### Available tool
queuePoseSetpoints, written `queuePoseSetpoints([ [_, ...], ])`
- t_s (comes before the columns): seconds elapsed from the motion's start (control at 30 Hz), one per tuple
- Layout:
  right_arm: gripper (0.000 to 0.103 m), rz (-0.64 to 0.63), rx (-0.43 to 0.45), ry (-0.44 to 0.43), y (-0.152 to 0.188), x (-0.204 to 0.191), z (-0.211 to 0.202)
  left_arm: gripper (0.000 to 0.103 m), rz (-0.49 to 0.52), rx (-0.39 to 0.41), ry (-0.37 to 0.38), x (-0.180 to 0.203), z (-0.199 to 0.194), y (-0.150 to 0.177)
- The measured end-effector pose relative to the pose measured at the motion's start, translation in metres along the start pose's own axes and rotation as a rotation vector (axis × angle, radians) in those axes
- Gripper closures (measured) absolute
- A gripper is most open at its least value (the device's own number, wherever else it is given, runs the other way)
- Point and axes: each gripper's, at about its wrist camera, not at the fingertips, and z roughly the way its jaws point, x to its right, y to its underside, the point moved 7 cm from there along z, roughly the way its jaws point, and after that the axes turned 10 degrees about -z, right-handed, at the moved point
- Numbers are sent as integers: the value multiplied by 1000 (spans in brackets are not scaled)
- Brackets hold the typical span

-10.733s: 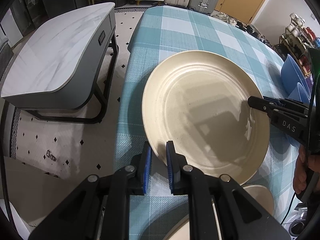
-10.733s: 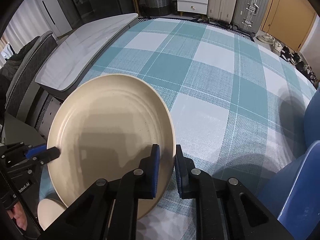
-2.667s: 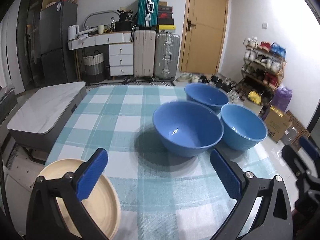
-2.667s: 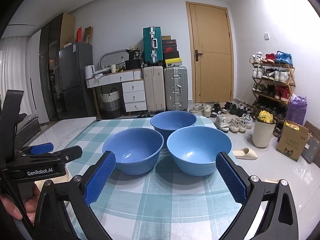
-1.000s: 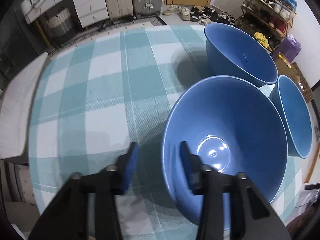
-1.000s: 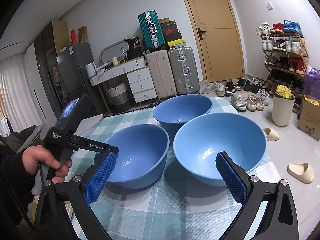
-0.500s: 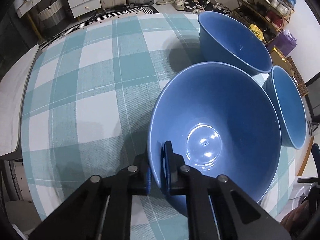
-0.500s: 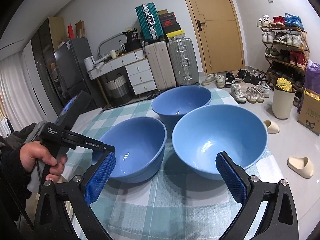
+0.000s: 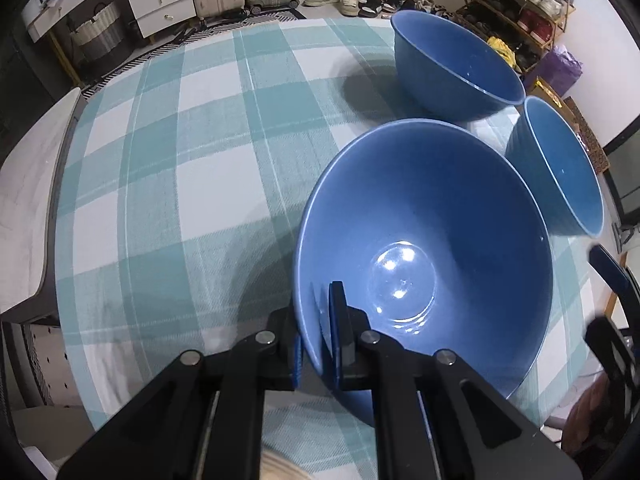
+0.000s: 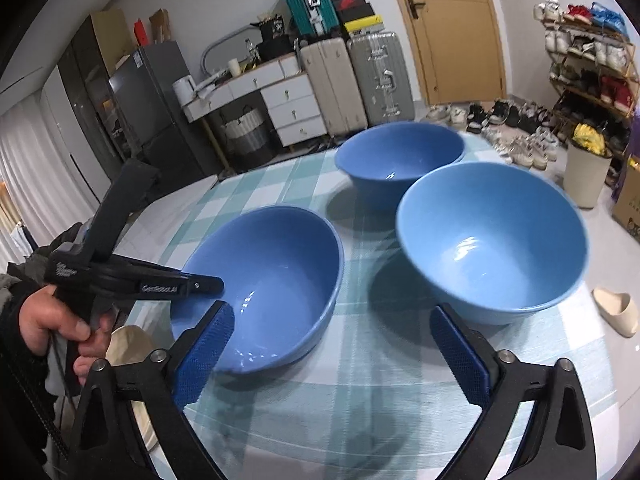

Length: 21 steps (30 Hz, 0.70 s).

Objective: Organize plates and bowls
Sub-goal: 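Close the left gripper on the blue bowl rim while the right gripper grips the opposite rim, then lift the blue bowl with both grippers and carry it beside the plate stack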

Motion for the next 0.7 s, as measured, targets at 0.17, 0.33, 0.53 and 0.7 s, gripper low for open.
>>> queuePoseSetpoints([
  [0.17,27,14,-84,-28,2,-7,29,94,8,-5,19,-4,-3,12],
  [0.33,49,38,-113,-21,1,-8,50,93,-31,12,57,-7,-4,16],
  [0.53,82,15,-186,-13,8,-16,71,93,-62,17,93,-9,-5,20],
  [0.7,88,8,-197,-1,8,-17,71,93,-61,22,94,-5,-8,23],
])
